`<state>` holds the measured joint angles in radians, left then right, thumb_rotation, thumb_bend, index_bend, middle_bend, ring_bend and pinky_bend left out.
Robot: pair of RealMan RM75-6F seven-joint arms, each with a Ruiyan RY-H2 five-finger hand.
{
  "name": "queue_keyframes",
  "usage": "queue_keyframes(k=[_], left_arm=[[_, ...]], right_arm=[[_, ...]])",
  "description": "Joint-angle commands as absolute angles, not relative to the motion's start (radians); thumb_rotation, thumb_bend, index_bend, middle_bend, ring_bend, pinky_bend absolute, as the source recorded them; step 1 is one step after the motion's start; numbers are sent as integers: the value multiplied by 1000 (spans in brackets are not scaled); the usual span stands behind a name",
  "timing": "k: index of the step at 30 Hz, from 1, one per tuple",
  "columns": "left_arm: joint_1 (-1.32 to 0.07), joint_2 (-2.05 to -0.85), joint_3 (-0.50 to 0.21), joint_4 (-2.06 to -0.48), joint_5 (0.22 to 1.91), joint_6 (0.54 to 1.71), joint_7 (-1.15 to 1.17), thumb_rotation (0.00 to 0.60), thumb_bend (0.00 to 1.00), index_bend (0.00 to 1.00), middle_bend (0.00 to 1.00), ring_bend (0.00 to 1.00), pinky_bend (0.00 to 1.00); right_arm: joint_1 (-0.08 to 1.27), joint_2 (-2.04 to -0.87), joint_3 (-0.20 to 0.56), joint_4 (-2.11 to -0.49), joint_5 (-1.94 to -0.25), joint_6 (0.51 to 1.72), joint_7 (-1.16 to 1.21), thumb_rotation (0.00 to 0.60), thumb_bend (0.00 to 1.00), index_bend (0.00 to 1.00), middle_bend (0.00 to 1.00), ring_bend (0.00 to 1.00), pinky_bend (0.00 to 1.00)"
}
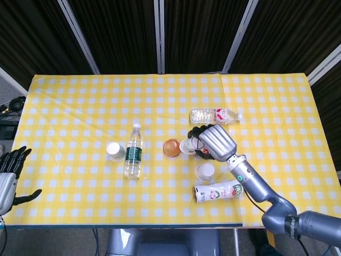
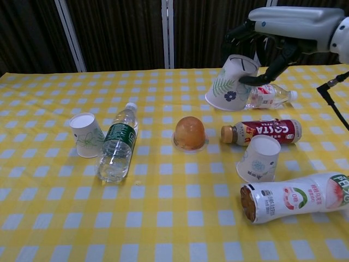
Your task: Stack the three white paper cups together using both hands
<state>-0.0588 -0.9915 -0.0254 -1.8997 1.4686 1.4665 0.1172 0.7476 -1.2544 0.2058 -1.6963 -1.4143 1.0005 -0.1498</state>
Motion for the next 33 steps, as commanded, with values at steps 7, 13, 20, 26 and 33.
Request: queue_keyframes(k=[7, 13, 20, 26, 33], left_arm=[[-53, -982, -15, -1903, 1493, 1477, 99, 600, 0, 0, 0, 0, 0], [-55, -978, -14, -1900, 1496, 1472, 88, 600, 0, 0, 0, 0, 0], [-57, -978, -15, -1895, 1489, 1470, 88, 600, 0, 0, 0, 0, 0], [-61, -981, -16, -1895, 1479, 1459, 97, 600, 0, 0, 0, 0, 0], [-60, -984, -15, -1896, 1476, 1461, 105, 600, 0, 0, 0, 0, 0]], right_arm=[[691, -1150, 71, -1821, -1581, 1013, -209, 600, 326, 437, 543, 465, 541], [681, -1145, 45, -1797, -1626, 1021, -250, 600, 325, 437, 544, 465, 541], [675, -1158, 44, -1758, -1624, 1026, -259, 600, 324, 437, 543, 465, 541], [672, -1163, 37, -1733, -1627, 1022, -231, 600, 324, 432, 524, 463, 541], [670, -1170, 34, -1712, -1631, 1021, -237, 600, 304, 294, 344, 367, 521]])
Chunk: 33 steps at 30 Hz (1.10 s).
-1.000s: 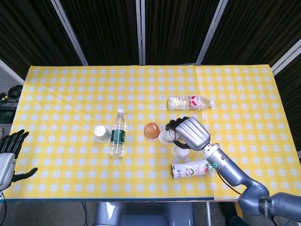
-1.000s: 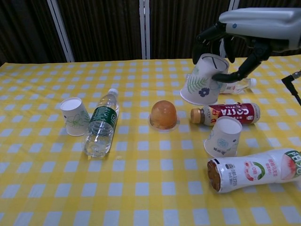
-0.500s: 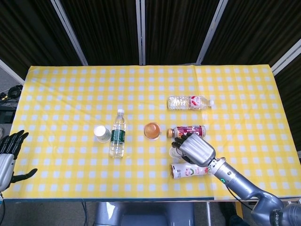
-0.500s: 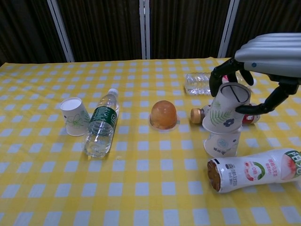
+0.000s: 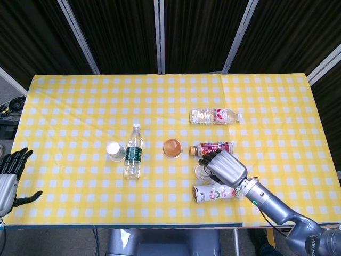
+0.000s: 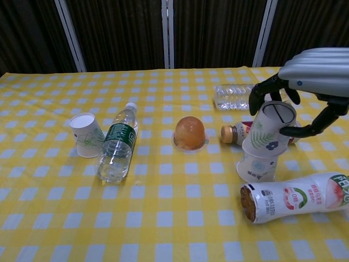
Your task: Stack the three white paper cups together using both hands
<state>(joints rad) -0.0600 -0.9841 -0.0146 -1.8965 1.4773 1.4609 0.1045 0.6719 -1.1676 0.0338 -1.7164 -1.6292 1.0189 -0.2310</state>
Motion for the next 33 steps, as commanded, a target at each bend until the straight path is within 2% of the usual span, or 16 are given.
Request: queue_keyframes(k=[1, 3, 5, 9, 13, 14, 16, 17, 18, 20, 26, 30, 33], left_arm=[[-60, -985, -15, -1896, 1476, 1460, 106, 600, 0, 0, 0, 0, 0], [-61, -985, -15, -1896, 1475, 1460, 107, 600, 0, 0, 0, 0, 0], [-61, -985, -15, -1896, 1475, 1459, 108, 600, 0, 0, 0, 0, 0], [-61, -985, -14, -1896, 1474, 1459, 107, 600, 0, 0, 0, 0, 0], [-62, -984, -14, -1896, 1474, 1458, 106, 600, 0, 0, 0, 0, 0], [-62, -984, -14, -1896, 1474, 1458, 106, 600, 0, 0, 0, 0, 0], [-62, -985, -15, -1895, 1473, 1458, 106, 600, 0, 0, 0, 0, 0], [-63, -986, -15, -1894, 1472, 1457, 107, 600, 0, 0, 0, 0, 0], [-64, -986, -15, -1892, 1470, 1455, 107, 600, 0, 0, 0, 0, 0], [-66, -988, -16, -1889, 1466, 1449, 106, 600, 0, 0, 0, 0, 0], [-87, -1018, -35, -1854, 1443, 1430, 116, 600, 0, 0, 0, 0, 0], [-126, -1045, -63, -1814, 1437, 1401, 127, 600, 0, 0, 0, 0, 0], [-193, -1074, -111, -1775, 1413, 1337, 121, 600, 0, 0, 0, 0, 0]], right_arm=[[668, -1171, 33, -1709, -1631, 1024, -243, 600, 294, 260, 310, 342, 507], [666, -1169, 30, -1710, -1628, 1020, -245, 600, 241, 159, 214, 263, 454], [666, -1162, 25, -1718, -1616, 1004, -249, 600, 186, 105, 164, 216, 422], [666, -1147, 20, -1739, -1595, 979, -276, 600, 112, 80, 134, 184, 382], [653, -1147, 15, -1748, -1600, 996, -293, 600, 103, 72, 124, 177, 350], [649, -1146, 14, -1750, -1603, 1004, -294, 600, 99, 66, 116, 166, 302], [634, -1142, 10, -1755, -1605, 1025, -292, 600, 89, 50, 89, 112, 140], [615, -1138, 6, -1767, -1596, 1047, -276, 600, 64, 37, 64, 63, 54], [600, -1135, 2, -1777, -1587, 1063, -261, 600, 36, 25, 36, 24, 8], [564, -1126, -6, -1787, -1579, 1109, -243, 600, 1, 9, 5, 0, 0], [409, -1143, -24, -1697, -1648, 1386, -238, 600, 0, 0, 0, 0, 0], [349, -1144, -33, -1662, -1657, 1474, -222, 600, 0, 0, 0, 0, 0], [304, -1149, -43, -1648, -1656, 1522, -224, 600, 0, 0, 0, 0, 0]])
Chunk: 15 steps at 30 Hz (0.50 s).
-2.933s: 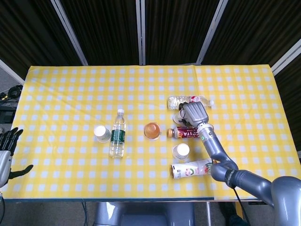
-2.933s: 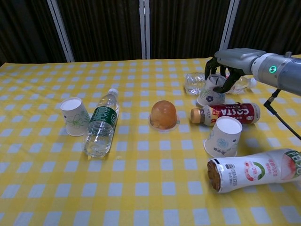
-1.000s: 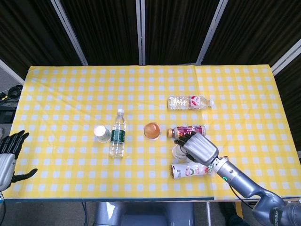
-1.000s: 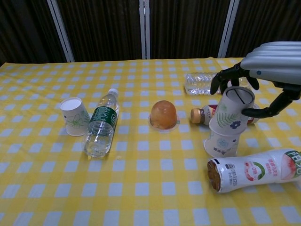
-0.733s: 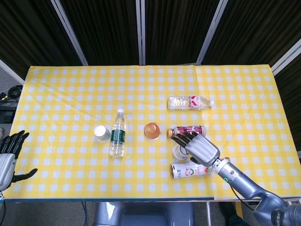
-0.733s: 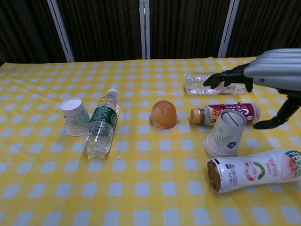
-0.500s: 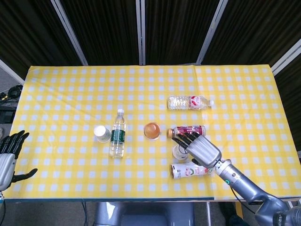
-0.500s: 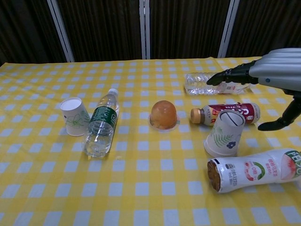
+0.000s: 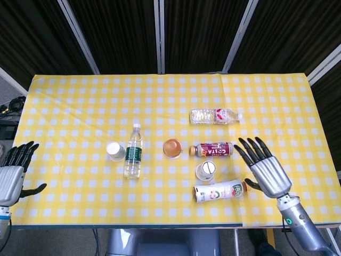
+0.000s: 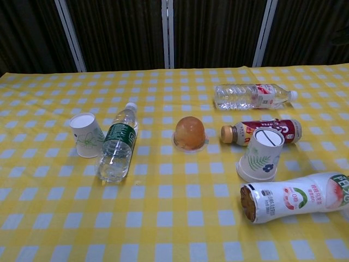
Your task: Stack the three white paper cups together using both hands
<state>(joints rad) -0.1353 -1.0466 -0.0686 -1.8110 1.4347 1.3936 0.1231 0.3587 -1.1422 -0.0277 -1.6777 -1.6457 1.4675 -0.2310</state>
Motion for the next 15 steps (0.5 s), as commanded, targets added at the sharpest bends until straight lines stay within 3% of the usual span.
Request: queue_keyframes(k=[1, 3, 6, 11, 15], left_arm=[[-212, -1079, -122, -1765, 1404, 1314, 118, 600, 0, 0, 0, 0, 0], [-272, -1095, -150, -1740, 1380, 1243, 132, 600, 0, 0, 0, 0, 6], [-356, -1119, -177, -1710, 1355, 1138, 159, 600, 0, 3, 10, 16, 92], [-484, -1198, -195, -1610, 1368, 994, 142, 600, 1, 123, 150, 152, 213], [-557, -1258, -188, -1535, 1394, 917, 150, 600, 142, 190, 171, 177, 238]], right_arm=[[294, -1151, -46, -1650, -1652, 1528, -227, 600, 0, 0, 0, 0, 0], [268, -1154, -53, -1671, -1631, 1536, -231, 600, 0, 0, 0, 0, 0], [245, -1157, -52, -1691, -1617, 1548, -238, 600, 0, 0, 0, 0, 0], [227, -1156, -38, -1690, -1593, 1550, -237, 600, 0, 0, 0, 0, 0], [225, -1148, -27, -1682, -1579, 1540, -226, 600, 0, 0, 0, 0, 0]])
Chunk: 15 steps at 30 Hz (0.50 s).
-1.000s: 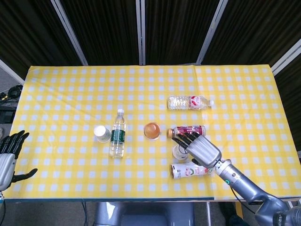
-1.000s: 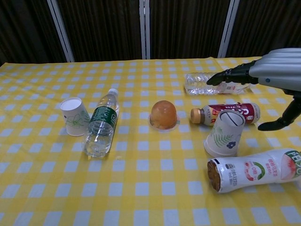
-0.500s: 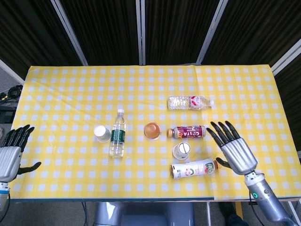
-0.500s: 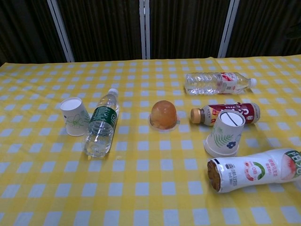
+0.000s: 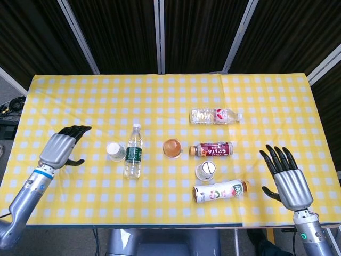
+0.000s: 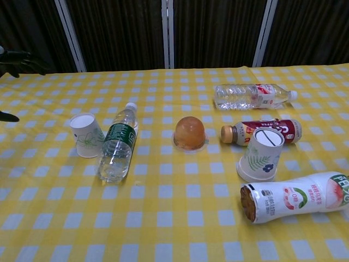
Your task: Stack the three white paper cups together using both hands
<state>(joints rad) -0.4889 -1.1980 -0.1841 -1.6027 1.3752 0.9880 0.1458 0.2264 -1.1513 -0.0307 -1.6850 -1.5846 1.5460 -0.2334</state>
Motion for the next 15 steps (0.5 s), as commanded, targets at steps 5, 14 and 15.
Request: queue_keyframes(k=[5, 14, 15], left_arm=[[-617, -1328, -175, -1460, 1371, 844, 187, 600, 188, 213, 175, 190, 296], [-649, -1407, -171, -1383, 1328, 826, 180, 600, 187, 263, 239, 245, 300], [-651, -1410, -171, -1378, 1326, 827, 183, 600, 188, 263, 240, 245, 302]], right_arm=[[224, -1138, -18, -1679, -1566, 1519, -196, 600, 0, 0, 0, 0, 0], [211, -1132, -7, -1677, -1564, 1517, -192, 600, 0, 0, 0, 0, 0], [209, -1132, -6, -1678, -1563, 1518, -193, 600, 0, 0, 0, 0, 0]])
